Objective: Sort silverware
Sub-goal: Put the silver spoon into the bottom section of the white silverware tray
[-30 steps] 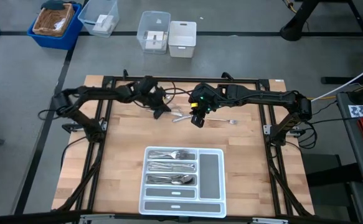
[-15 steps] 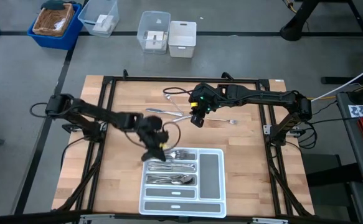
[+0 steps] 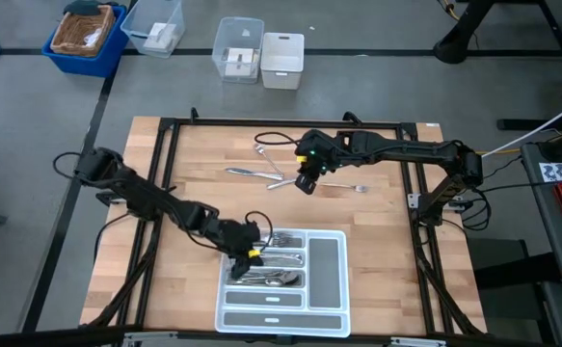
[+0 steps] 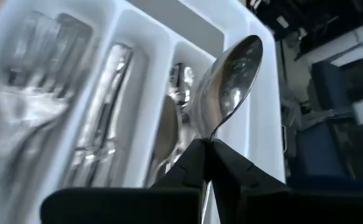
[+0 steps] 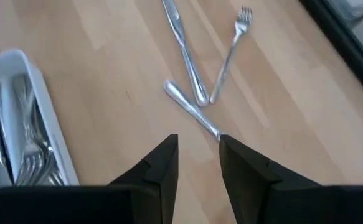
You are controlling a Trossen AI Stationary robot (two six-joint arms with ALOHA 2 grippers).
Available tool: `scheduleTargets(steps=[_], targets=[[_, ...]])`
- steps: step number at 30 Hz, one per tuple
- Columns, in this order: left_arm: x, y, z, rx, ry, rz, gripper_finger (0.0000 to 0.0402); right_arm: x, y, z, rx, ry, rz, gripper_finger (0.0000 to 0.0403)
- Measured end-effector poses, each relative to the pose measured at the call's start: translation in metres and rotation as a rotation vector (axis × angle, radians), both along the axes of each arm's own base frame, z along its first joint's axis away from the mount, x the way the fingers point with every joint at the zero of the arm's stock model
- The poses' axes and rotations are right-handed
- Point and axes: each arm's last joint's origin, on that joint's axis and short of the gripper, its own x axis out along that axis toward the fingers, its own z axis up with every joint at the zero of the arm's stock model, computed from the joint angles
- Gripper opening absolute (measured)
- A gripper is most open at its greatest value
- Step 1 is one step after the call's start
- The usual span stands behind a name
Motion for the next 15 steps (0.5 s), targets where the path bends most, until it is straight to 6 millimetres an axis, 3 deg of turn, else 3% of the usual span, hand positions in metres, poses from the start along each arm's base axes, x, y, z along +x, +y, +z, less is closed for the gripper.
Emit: scheduleTargets(steps=[7, 15], targets=[[0.008, -0.020, -0.024, -0.013, 0.012, -0.021, 0.0005, -0.021, 0.004, -0.011, 0.074, 0.236, -0.060, 0.0120], [0.011, -0.025, -0.061, 0.022, 0.139, -0.014, 0.0031, -0.041, 0.003, -0.027, 0.030, 0.453, -0.125, 0.0120]])
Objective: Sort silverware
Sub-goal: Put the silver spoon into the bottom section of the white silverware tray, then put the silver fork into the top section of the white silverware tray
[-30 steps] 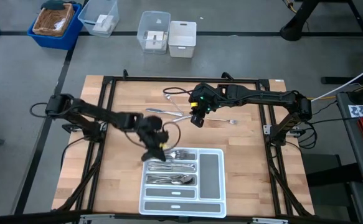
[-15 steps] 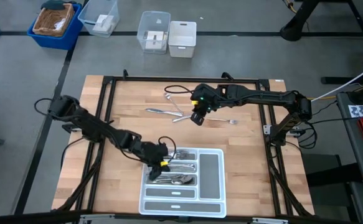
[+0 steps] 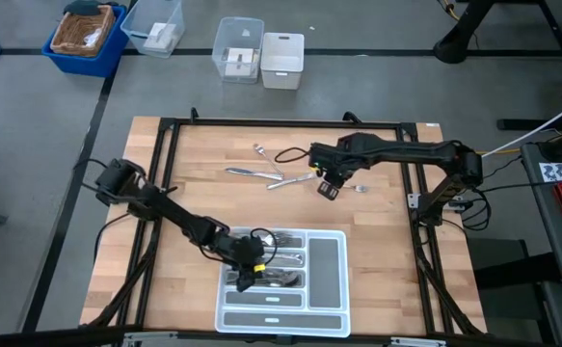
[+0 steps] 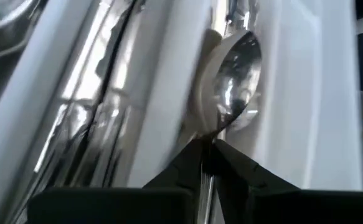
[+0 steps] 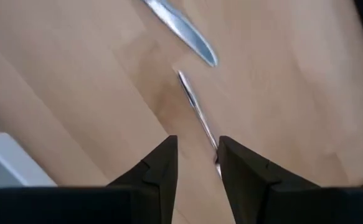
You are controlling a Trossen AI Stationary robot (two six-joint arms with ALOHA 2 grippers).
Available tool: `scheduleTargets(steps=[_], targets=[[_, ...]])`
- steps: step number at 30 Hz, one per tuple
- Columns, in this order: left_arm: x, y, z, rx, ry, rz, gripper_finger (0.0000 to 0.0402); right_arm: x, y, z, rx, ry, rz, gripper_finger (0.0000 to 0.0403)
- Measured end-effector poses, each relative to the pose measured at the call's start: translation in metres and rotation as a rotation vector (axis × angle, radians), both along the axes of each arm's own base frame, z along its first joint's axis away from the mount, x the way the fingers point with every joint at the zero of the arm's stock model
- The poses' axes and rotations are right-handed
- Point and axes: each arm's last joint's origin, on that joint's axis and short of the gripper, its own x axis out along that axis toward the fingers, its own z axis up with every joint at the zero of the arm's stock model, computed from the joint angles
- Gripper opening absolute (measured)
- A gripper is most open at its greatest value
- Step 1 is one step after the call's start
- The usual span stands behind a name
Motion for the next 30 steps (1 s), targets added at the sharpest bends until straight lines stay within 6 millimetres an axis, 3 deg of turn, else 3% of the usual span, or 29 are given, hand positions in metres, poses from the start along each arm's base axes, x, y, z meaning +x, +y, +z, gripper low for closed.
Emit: scheduleTargets(steps=[8, 15, 22, 30], targets=[[0.001, 0.002, -0.004, 0.005, 0.009, 0.001, 0.0046, -0.015, -0.013, -0.051, 0.041, 0.100, 0.030, 0.0120], [0.004, 0.014, 0.015, -0.069, -0.023, 0.019, 0.0045, -0.033, -0.032, -0.087, 0.109, 0.121, 0.054, 0.0120], [0.005, 0.030, 0.041, -0.134, -0.088, 0.039, 0.0041, -0.048, -0.046, -0.108, 0.165, 0.122, 0.070, 0.0120], [0.005, 0.052, 0.063, -0.116, -0.181, 0.070, 0.0041, -0.052, -0.045, -0.126, 0.176, 0.065, 0.143, 0.0120]])
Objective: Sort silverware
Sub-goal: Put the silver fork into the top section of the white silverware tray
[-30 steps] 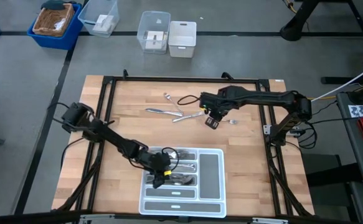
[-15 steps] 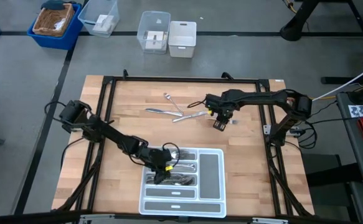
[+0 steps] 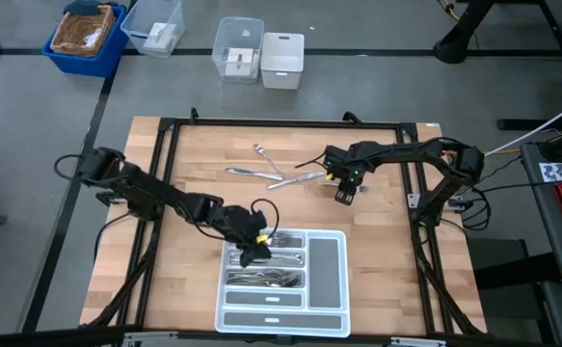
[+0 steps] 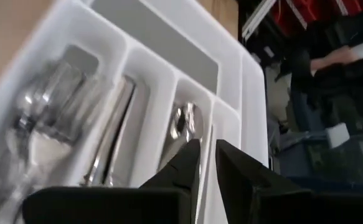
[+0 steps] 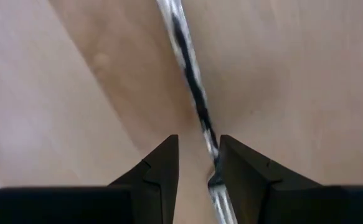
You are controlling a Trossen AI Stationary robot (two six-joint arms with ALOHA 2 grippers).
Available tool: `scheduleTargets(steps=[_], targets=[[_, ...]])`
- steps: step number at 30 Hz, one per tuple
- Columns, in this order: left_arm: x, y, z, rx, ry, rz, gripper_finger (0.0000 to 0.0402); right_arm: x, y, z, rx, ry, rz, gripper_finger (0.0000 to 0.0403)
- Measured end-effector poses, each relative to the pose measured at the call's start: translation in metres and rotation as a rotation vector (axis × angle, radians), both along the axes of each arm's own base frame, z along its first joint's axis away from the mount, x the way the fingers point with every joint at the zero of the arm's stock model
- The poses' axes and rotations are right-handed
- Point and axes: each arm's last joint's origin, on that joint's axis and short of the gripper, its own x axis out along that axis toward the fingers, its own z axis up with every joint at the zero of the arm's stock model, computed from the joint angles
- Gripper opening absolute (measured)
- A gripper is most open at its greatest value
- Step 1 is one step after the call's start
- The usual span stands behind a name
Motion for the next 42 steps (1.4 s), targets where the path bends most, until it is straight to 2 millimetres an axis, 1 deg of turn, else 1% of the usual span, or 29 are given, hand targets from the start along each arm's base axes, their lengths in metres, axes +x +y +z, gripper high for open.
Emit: scheduleTargets(steps=[8, 14, 16, 18, 23, 24, 26, 28, 30, 33, 35, 38, 40, 42], targets=[[0.003, 0.017, 0.005, -0.001, -0.020, 0.054, 0.0041, -0.002, -0.001, -0.008, -0.078, -0.008, 0.009, 0.0120], [0.004, 0.024, 0.005, 0.000, -0.020, 0.076, 0.0040, -0.004, 0.000, -0.012, -0.061, -0.026, 0.019, 0.0117], [0.004, 0.025, 0.005, 0.000, -0.019, 0.079, 0.0040, -0.006, 0.001, -0.014, -0.042, -0.030, 0.019, 0.0106], [0.004, 0.025, 0.005, -0.001, -0.020, 0.079, 0.0040, -0.007, 0.002, -0.016, -0.030, -0.028, 0.020, 0.0088], [0.004, 0.025, 0.006, 0.009, -0.024, 0.073, 0.0040, -0.007, 0.004, -0.017, 0.010, -0.042, -0.010, 0.0021], [0.002, 0.026, 0.008, 0.020, -0.025, 0.067, 0.0040, -0.007, 0.004, -0.017, 0.014, -0.043, -0.025, 0.0014], [-0.001, 0.029, 0.012, 0.035, -0.031, 0.063, 0.0040, -0.007, 0.004, -0.017, 0.019, -0.043, -0.055, 0.0012], [-0.006, 0.034, 0.018, 0.054, -0.022, 0.065, 0.0040, -0.006, 0.003, -0.015, 0.025, -0.046, -0.086, 0.0021], [-0.013, 0.040, 0.025, 0.078, -0.020, 0.067, 0.0040, -0.003, 0.002, -0.011, 0.031, -0.050, -0.107, 0.0023], [-0.027, 0.051, 0.037, 0.120, -0.008, 0.077, 0.0040, 0.006, 0.002, -0.001, 0.094, -0.079, -0.107, 0.0012], [-0.037, 0.059, 0.045, 0.162, 0.002, 0.091, 0.0040, 0.017, -0.001, 0.013, 0.121, -0.146, -0.097, 0.0006], [-0.055, 0.072, 0.055, 0.229, 0.029, 0.132, 0.0040, 0.033, -0.001, 0.032, 0.132, -0.227, -0.108, 0.0009], [-0.067, 0.082, 0.060, 0.280, 0.059, 0.169, 0.0040, 0.047, 0.005, 0.049, 0.116, -0.291, -0.075, 0.0011], [-0.079, 0.092, 0.063, 0.326, 0.100, 0.211, 0.0040, 0.060, 0.015, 0.067, 0.111, -0.350, -0.040, 0.0011]])
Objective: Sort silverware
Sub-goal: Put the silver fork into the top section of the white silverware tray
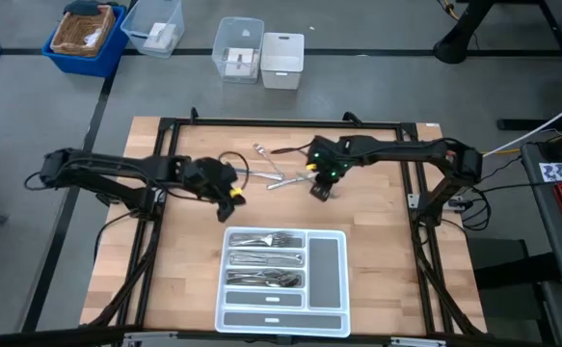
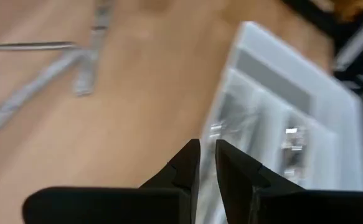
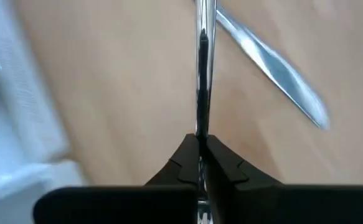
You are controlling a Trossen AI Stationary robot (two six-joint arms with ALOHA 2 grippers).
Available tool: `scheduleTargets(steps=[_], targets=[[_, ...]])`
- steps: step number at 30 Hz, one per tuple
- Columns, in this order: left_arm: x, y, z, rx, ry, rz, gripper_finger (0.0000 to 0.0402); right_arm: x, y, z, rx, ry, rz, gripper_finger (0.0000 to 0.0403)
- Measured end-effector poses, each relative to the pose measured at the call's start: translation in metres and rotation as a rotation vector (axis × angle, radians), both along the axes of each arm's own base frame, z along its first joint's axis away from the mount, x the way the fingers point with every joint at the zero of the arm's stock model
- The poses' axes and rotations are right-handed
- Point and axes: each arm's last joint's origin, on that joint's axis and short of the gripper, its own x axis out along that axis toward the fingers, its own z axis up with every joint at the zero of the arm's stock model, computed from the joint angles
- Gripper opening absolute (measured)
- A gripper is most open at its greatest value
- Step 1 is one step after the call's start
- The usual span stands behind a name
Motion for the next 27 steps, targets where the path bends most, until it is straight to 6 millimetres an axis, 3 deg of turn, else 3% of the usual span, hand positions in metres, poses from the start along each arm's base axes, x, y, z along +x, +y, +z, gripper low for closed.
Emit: scheduleTargets(steps=[6, 12, 19, 27], targets=[[-0.025, 0.025, 0.001, 0.068, 0.109, 0.086, 0.0040, 0.039, 0.047, 0.046, -0.028, -0.262, 0.078, 0.0007], [-0.032, 0.045, -0.001, 0.117, 0.152, 0.124, 0.0040, 0.065, 0.103, 0.066, -0.111, -0.549, 0.149, 0.0009], [-0.038, 0.063, -0.001, 0.166, 0.172, 0.161, 0.0040, 0.091, 0.138, 0.041, -0.139, -0.639, 0.180, 0.0010], [-0.044, 0.073, -0.003, 0.183, 0.213, 0.181, 0.0040, 0.109, 0.148, -0.003, -0.109, -0.544, 0.193, 0.0009]])
